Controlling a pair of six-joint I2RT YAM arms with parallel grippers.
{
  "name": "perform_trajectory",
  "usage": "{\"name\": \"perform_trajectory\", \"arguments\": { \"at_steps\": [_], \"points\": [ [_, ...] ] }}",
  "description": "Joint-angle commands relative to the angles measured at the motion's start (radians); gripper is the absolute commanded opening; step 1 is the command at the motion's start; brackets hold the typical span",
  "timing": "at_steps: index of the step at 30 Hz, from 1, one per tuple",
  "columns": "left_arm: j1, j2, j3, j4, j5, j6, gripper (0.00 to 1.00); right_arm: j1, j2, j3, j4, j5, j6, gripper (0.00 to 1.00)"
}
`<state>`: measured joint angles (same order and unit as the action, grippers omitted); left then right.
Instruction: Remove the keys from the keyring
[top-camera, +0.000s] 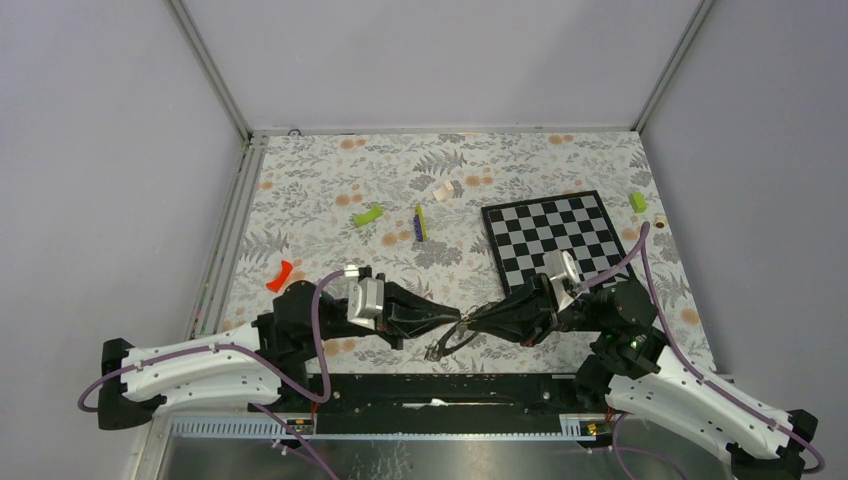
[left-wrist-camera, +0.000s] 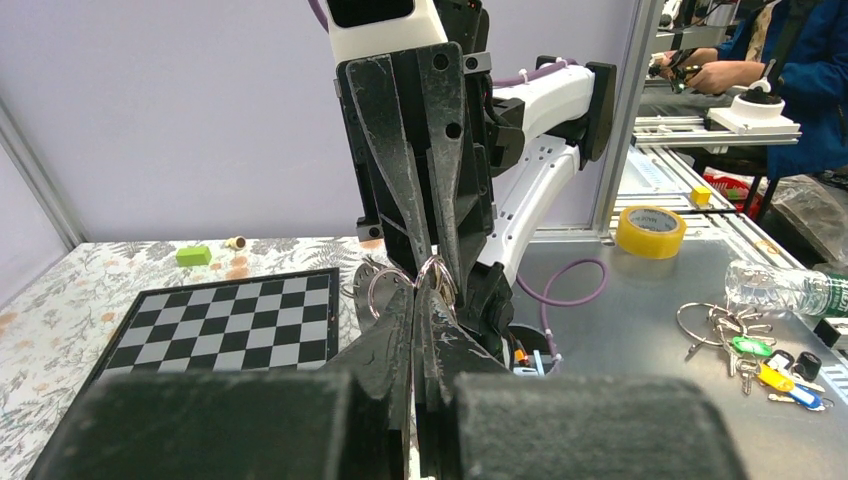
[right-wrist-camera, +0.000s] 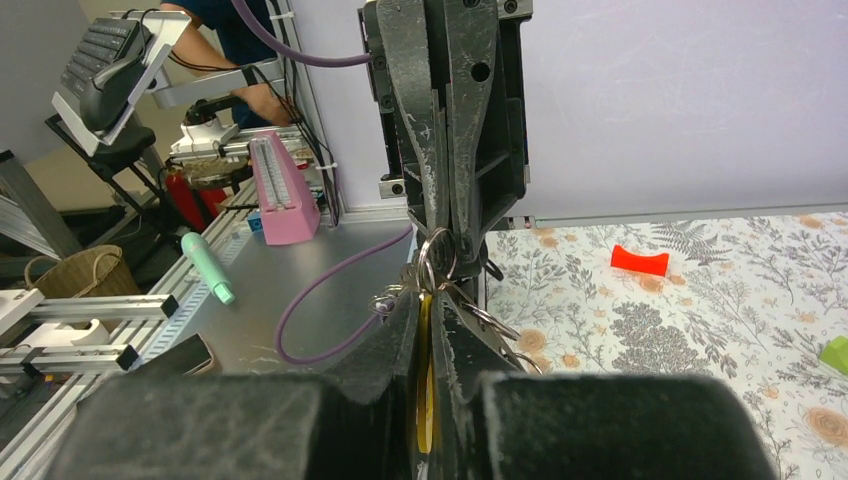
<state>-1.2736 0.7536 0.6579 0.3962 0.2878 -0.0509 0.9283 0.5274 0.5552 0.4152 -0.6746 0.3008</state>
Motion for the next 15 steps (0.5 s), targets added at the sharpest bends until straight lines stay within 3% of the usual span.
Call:
{"name": "perform_trajectory", "arguments": {
  "at_steps": [1, 15],
  "points": [
    [-0.001, -0.012, 0.039, -0.006, 0.011, 0.018, 0.0, 0.001, -0.031, 0.046, 0.026, 0.007, 0.009, 0.03],
    [-0.001, -0.025, 0.051, -0.022, 0.022, 0.023, 0.0, 0.001, -0.054, 0.071, -0.112, 0.134, 0.028, 0.02]
  ]
}}
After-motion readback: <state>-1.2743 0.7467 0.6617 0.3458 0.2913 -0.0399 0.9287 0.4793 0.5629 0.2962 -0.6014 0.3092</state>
